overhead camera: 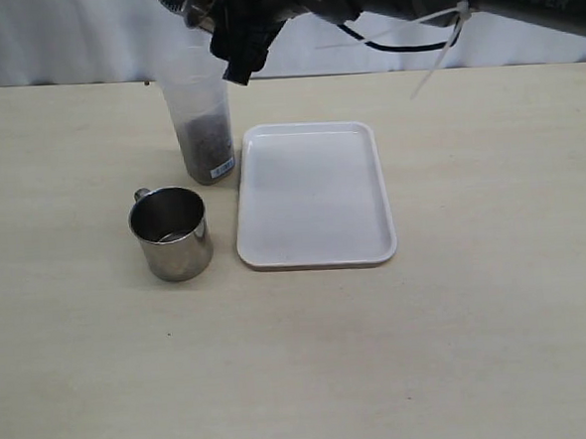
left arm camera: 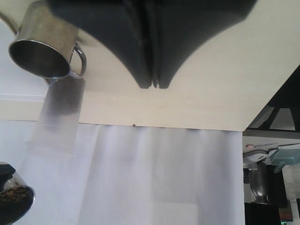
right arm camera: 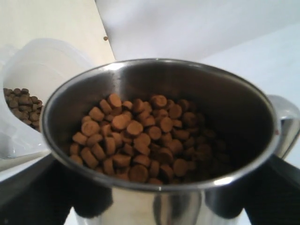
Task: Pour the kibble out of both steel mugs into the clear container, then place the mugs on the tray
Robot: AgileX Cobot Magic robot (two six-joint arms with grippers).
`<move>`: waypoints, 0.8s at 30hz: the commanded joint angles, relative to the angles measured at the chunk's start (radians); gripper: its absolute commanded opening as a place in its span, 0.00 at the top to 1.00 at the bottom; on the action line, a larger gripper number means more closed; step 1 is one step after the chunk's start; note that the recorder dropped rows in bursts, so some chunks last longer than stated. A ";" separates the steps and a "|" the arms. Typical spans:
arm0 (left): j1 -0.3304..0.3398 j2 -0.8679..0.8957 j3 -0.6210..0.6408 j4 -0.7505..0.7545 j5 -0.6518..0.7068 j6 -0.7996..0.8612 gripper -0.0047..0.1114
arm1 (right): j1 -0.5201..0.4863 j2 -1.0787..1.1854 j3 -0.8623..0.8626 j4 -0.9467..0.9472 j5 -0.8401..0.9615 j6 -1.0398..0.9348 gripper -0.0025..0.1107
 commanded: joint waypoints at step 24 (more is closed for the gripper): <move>-0.004 -0.003 0.003 0.001 -0.004 -0.001 0.96 | -0.003 0.025 -0.012 -0.254 -0.054 0.110 0.94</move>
